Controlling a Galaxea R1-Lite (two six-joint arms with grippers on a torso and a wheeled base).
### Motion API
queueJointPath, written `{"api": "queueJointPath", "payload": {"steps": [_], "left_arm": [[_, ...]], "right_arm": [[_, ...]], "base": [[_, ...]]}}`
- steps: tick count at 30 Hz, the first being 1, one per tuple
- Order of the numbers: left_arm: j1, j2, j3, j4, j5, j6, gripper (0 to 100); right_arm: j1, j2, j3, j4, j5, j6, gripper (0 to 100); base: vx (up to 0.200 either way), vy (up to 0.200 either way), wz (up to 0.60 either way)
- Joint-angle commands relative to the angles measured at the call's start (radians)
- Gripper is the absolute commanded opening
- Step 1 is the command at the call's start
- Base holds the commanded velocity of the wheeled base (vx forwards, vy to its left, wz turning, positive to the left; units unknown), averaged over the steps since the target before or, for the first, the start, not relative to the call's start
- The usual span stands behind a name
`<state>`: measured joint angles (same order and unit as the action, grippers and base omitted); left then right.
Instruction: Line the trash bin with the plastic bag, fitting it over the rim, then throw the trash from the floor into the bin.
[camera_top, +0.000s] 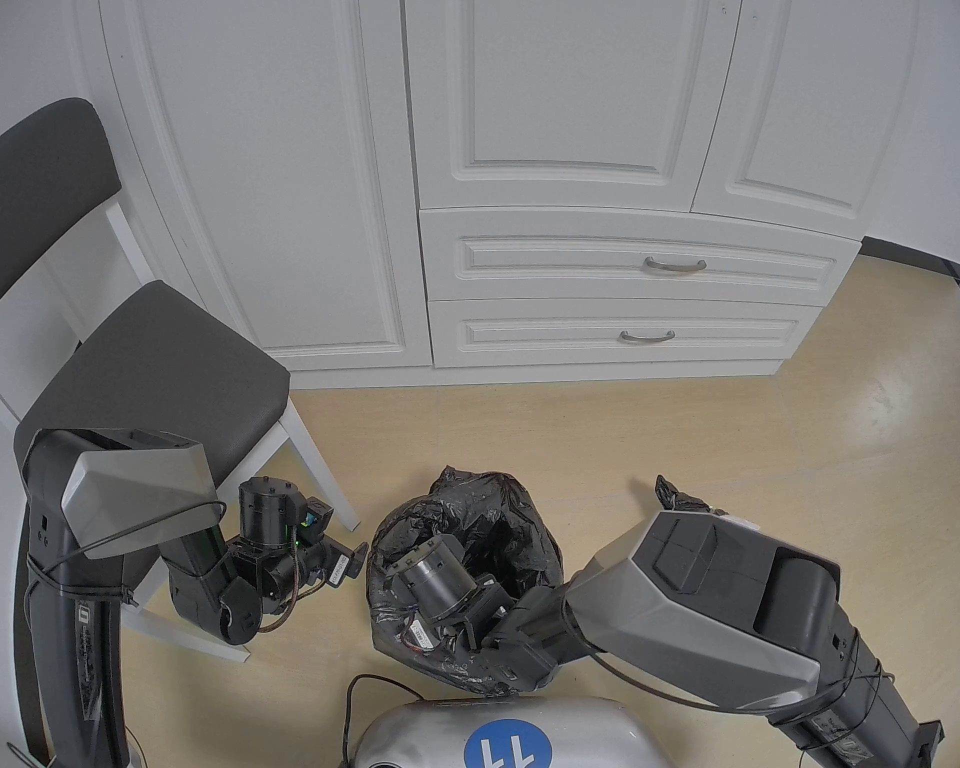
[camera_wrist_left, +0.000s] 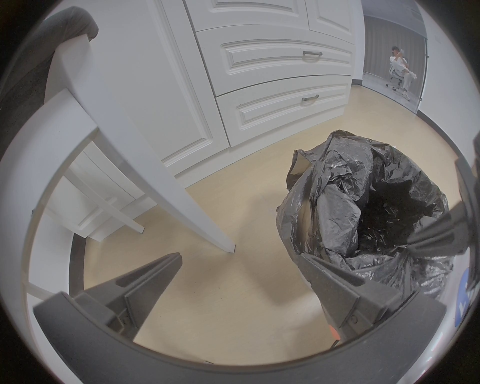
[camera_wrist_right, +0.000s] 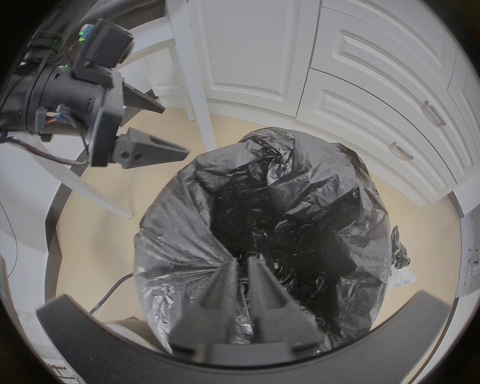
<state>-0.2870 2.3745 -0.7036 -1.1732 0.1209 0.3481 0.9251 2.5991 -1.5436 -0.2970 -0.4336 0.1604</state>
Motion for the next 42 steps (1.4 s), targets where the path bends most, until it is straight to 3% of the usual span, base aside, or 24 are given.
{"api": "queueJointPath", "payload": {"steps": [1,13,14,16,18,20,21,26,40,41,42], "left_arm": [[0.0,0.002,0.0,0.0,0.0,0.0,100],[0.0,-0.001,0.001,0.0,0.0,0.0,100],[0.0,-0.001,0.001,0.0,0.0,0.0,100],[0.0,-0.001,0.001,0.0,0.0,0.0,100],[0.0,0.0,0.001,-0.002,0.0,0.0,100],[0.0,0.0,0.001,-0.002,0.0,0.0,100],[0.0,0.003,0.001,0.0,0.0,0.0,100],[0.002,0.005,-0.002,0.0,-0.003,0.0,100],[0.006,0.006,-0.007,0.0,-0.01,-0.001,100],[0.006,0.006,-0.007,0.0,-0.01,-0.001,100],[0.006,0.005,-0.007,0.0,-0.01,-0.001,100]], "right_arm": [[0.021,-0.011,0.002,-0.001,0.003,0.001,0],[0.081,-0.079,0.066,0.006,0.004,-0.001,0],[0.077,-0.083,0.068,0.006,0.006,-0.004,100],[0.064,-0.088,0.063,0.004,0.019,-0.004,100],[0.034,-0.096,0.062,0.002,0.078,0.016,100],[0.034,-0.096,0.062,0.002,0.078,0.016,100],[-0.023,-0.105,0.071,0.004,0.205,0.083,100],[-0.101,-0.086,0.097,-0.005,0.365,0.148,100],[-0.107,0.002,0.1,-0.134,0.386,0.149,100],[-0.104,-0.001,0.102,-0.134,0.388,0.151,0],[-0.103,-0.002,0.103,-0.134,0.388,0.151,0]], "base": [[0.0,0.0,0.0],[0.0,0.0,0.0],[0.0,0.0,0.0],[0.0,0.0,0.0],[0.0,0.0,0.0],[0.0,0.0,0.0],[0.0,0.0,0.0],[0.0,0.0,0.0],[0.0,0.0,0.0],[0.0,0.0,0.0],[0.0,0.0,0.0]]}}
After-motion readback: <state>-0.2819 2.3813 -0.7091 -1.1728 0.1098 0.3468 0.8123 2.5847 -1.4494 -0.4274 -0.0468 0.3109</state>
